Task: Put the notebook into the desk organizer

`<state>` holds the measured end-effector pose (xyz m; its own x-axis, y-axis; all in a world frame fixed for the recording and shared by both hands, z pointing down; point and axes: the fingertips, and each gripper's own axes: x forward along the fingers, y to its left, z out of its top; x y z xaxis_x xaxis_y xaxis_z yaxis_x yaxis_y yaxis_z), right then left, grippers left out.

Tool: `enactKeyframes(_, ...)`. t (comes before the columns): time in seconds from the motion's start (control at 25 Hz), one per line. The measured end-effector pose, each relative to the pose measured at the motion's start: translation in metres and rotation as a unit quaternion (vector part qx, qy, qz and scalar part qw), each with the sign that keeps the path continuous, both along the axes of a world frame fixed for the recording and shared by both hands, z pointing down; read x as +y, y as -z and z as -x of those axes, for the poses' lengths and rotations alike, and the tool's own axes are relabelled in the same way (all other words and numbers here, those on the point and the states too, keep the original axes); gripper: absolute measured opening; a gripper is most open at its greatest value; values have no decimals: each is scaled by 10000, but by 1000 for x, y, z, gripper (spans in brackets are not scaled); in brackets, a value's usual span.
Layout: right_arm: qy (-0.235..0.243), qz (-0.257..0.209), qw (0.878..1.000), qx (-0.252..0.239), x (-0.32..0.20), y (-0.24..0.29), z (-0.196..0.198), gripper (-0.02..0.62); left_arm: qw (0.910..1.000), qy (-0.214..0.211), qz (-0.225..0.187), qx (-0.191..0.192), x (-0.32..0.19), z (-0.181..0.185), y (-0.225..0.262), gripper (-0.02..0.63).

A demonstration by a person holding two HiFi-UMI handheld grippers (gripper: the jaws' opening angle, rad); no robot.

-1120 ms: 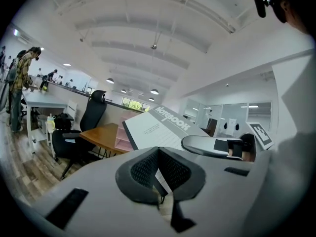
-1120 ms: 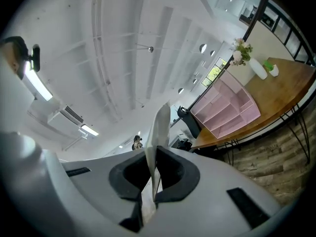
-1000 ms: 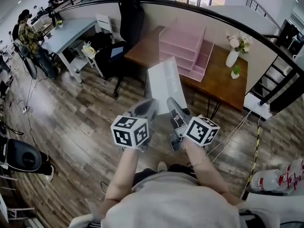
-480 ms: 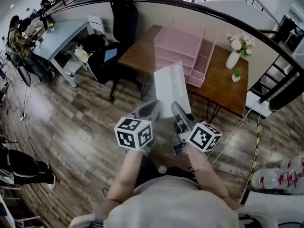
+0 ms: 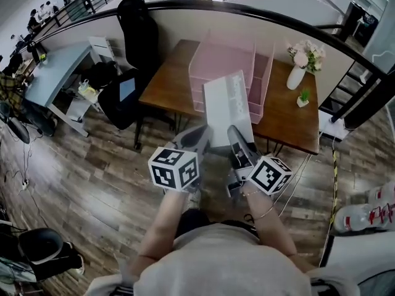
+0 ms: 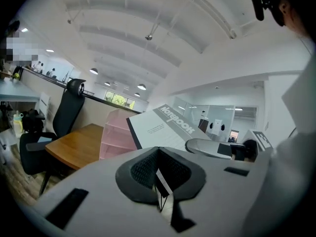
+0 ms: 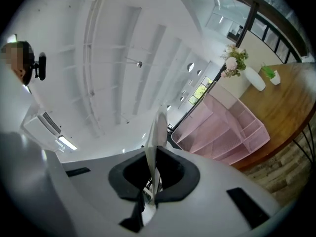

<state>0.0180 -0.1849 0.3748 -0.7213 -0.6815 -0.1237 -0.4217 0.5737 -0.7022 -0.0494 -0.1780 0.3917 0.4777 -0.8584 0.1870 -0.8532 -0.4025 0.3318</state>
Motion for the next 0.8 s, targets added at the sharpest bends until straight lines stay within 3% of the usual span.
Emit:
enactKeyframes(0.48,-767,12,9970,-83,-74,5,48,20,9972,-740,-37,29,-81,52,8,9)
enactKeyframes(0.8,-1352,185,9906,-133,-108,-6,52,20,9939,-1102,-30,54,-112,67,3,11)
